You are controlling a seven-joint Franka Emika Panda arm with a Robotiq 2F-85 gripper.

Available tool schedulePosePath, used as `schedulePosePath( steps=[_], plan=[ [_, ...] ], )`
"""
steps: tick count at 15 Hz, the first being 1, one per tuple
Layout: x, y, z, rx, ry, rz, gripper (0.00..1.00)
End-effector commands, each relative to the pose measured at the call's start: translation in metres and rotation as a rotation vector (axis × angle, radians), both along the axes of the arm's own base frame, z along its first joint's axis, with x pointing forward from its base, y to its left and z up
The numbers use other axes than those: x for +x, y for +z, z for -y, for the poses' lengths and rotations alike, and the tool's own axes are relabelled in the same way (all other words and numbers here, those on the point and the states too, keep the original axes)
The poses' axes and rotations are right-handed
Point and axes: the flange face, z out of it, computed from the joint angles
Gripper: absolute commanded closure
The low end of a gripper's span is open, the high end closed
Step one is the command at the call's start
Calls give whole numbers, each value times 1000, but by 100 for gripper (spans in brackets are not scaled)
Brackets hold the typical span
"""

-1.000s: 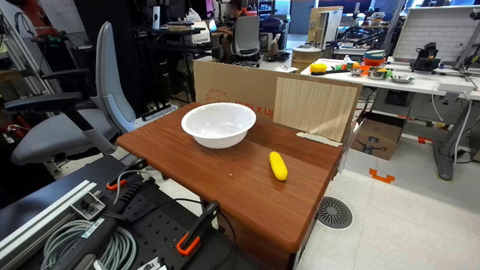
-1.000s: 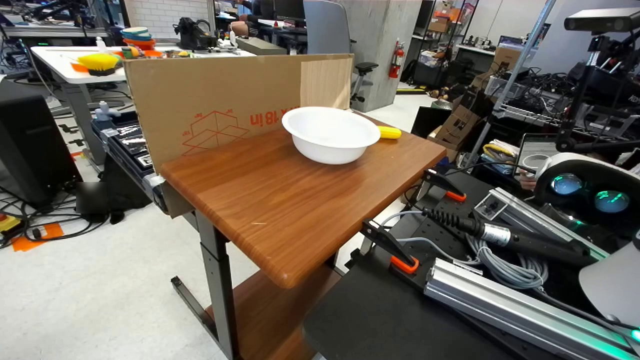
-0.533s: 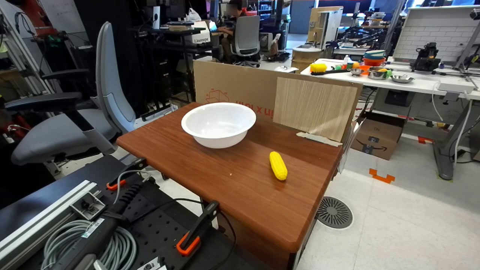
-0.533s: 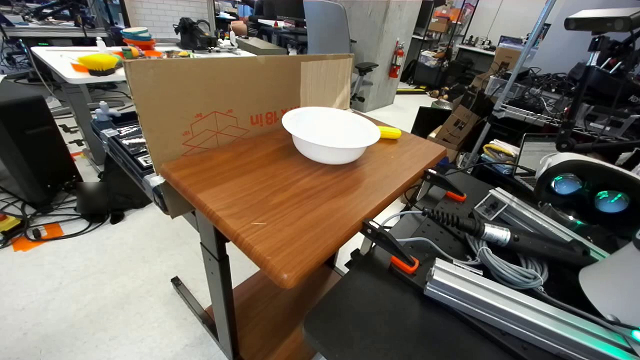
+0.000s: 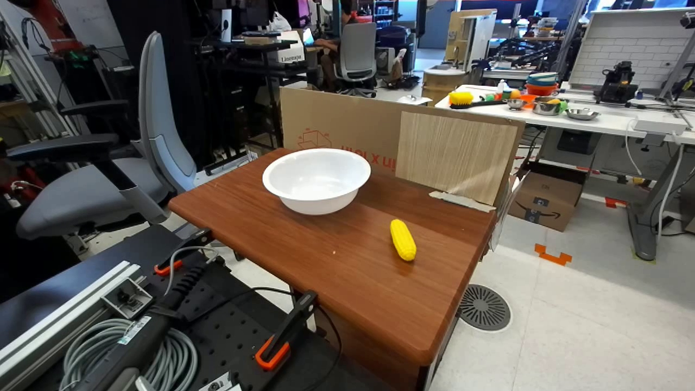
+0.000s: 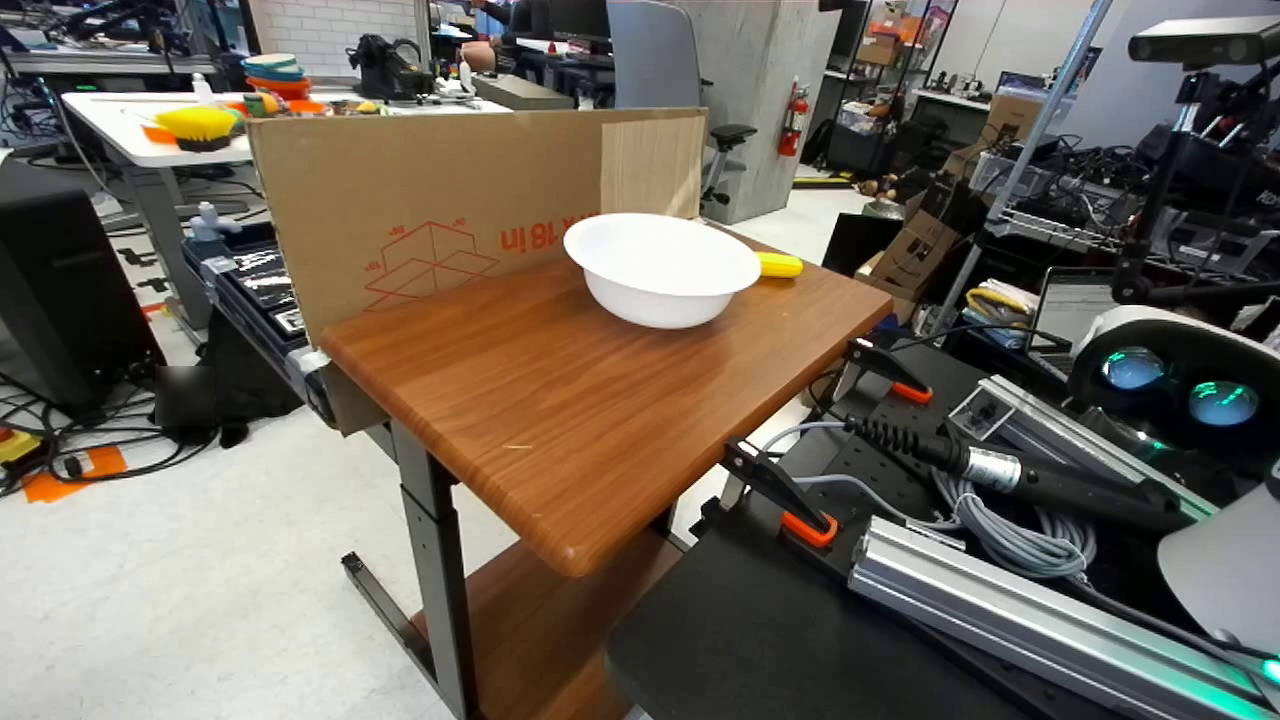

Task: Place the cob in the white basin

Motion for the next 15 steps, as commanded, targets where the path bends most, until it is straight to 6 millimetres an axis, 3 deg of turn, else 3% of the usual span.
schedulePosePath(
  steps=[1, 3, 8, 11, 15],
  plan=[
    [4, -13, 4, 32, -31, 172, 0],
    [3, -38, 11, 41, -18, 174, 0],
    [-10, -109, 38, 22, 109, -33, 0],
    [-1, -135, 52, -28, 144, -91, 0],
    [21, -167, 52, -96, 93, -3, 0]
  ],
)
